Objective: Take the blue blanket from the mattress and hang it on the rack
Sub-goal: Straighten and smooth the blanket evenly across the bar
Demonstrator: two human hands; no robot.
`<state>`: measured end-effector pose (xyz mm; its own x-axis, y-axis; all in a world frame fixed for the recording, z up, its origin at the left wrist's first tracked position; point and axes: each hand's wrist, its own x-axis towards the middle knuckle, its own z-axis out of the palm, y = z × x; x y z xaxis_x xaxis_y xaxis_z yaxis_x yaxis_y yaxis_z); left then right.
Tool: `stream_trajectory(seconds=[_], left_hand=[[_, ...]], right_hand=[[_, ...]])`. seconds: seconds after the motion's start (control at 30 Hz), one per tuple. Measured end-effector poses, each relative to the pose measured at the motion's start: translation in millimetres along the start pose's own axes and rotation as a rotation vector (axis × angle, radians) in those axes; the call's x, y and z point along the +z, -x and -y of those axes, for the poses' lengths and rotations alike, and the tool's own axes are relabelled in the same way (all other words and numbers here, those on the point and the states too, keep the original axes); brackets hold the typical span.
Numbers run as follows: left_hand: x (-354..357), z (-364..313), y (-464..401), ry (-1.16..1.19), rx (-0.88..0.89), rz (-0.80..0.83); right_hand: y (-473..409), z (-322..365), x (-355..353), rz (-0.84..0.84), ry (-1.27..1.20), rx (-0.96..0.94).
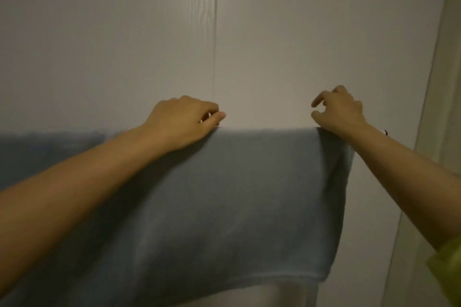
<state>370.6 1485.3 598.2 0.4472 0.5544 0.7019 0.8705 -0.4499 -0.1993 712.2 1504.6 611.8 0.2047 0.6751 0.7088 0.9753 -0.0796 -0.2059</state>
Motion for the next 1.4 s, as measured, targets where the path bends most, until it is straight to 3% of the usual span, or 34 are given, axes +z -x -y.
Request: stream_trajectory(seconds=[0.07, 0.17, 0.33, 0.47, 0.53, 0.67, 0.83, 0.93, 1.07, 1.2, 1.4], left_hand=[[1, -13, 9, -0.052, 0.02, -0.022], [6, -21, 12, -0.092, -0.019, 0.111], [5, -14, -10, 0.105, -0.223, 0.442], [4, -5, -33, 0.297, -0.301, 0.696], [5, -2, -37, 0.368, -0.316, 0.748], [9, -4, -29, 0.305, -0.246, 0.618], [0, 10, 13, -0.064, -0.081, 0.055], [-8, 32, 40, -0.139, -0.107, -0.091], [-13, 71, 86, -0.275, -0.128, -0.113], [-32, 111, 128, -0.325, -0.17, -0.111], [-51, 167, 179, -0.216, -0.504, -0.117]], right_hand=[[16, 23, 1, -0.029, -0.225, -0.191], [43, 51, 6, 0.105, -0.352, -0.264], [63, 56, 22, 0.048, -0.12, -0.279], [42, 58, 15, 0.251, 0.023, -0.217], [33, 59, 11, 0.371, 0.072, -0.209], [29, 60, 11, 0.41, 0.093, -0.194], [40, 60, 19, 0.21, 0.087, -0.178], [49, 59, 24, 0.056, 0.068, -0.191], [57, 55, 26, -0.07, 0.079, -0.202], [60, 55, 27, -0.06, 0.096, -0.22], [83, 72, 18, -0.082, -0.009, -0.14]])
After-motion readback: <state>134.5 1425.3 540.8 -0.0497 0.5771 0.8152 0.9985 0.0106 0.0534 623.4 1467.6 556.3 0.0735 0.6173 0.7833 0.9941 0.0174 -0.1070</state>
